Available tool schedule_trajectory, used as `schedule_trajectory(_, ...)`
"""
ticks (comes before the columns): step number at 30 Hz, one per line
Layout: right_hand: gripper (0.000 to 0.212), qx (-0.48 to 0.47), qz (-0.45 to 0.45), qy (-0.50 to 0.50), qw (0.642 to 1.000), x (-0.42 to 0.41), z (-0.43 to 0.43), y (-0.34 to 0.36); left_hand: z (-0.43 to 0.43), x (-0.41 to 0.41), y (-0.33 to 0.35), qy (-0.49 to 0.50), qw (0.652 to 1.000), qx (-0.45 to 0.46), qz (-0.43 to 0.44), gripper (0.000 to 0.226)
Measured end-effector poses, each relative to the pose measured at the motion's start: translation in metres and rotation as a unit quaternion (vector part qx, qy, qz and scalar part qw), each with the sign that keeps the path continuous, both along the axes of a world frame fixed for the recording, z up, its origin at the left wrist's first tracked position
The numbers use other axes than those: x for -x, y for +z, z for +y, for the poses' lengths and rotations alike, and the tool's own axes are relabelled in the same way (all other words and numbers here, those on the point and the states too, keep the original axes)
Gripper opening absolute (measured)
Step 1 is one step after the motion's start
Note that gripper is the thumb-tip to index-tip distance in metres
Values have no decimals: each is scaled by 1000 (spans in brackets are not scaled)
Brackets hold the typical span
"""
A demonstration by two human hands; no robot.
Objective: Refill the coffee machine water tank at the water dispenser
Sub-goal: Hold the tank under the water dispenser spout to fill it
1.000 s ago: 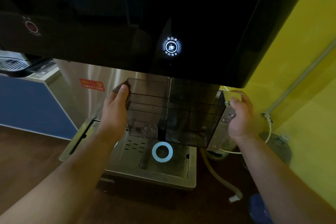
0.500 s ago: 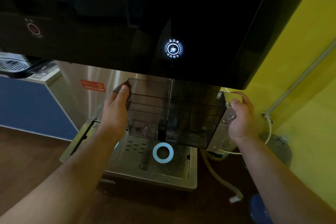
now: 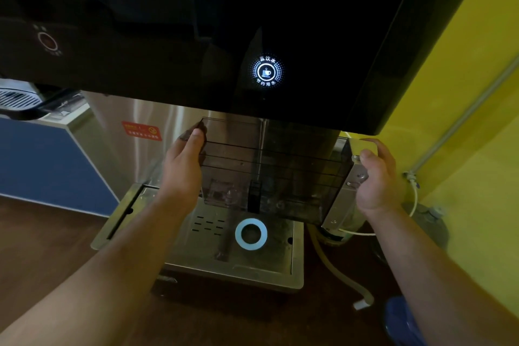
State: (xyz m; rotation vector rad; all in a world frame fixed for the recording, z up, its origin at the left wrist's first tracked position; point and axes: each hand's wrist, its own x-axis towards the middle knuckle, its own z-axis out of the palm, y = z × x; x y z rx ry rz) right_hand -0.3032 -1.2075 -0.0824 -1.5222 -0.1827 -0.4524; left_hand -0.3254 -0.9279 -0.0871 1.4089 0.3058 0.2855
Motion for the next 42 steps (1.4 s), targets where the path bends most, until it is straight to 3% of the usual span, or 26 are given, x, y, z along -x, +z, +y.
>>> schedule_trajectory(10,20,-23,5,2,1000,2,0,1,0,0,1,2,1000,10,3,22)
schedule_trajectory(27,28,-19,4,-6,1000,-1,-3,2,-5,1,7,-7,1000,17,-13,14)
schedule_trajectory(34,14,-6,10,-21,1000,-3,-7,2,-6,2,10,-10,1000,15,-22,17)
schedule_trajectory(42,18,0,10,-20,1000,-2,-7,2,-7,3,14,-5,999,14,-28,20)
